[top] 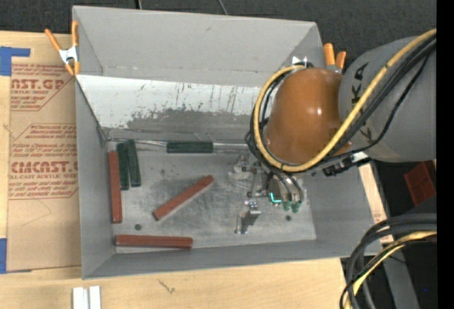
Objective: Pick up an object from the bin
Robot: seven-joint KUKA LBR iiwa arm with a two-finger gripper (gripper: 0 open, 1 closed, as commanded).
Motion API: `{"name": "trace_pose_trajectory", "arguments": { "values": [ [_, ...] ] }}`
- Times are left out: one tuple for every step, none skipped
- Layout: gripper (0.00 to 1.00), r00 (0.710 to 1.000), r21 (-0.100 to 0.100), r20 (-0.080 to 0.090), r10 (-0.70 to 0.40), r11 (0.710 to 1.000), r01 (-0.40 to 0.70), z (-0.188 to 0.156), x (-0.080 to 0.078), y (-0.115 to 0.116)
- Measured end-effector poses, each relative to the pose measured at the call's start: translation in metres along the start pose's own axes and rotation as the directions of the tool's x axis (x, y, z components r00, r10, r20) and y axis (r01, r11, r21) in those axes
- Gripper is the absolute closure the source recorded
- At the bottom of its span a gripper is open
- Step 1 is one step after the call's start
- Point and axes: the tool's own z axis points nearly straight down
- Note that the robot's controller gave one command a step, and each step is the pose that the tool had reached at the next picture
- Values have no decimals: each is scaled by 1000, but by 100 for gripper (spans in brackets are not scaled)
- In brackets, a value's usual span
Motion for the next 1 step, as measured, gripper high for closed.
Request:
{"name": "trace_pose_trajectory", "arguments": {
  "values": [
    [0,1000,0,8,0,1000,0,-4,-2,0]
  ]
}}
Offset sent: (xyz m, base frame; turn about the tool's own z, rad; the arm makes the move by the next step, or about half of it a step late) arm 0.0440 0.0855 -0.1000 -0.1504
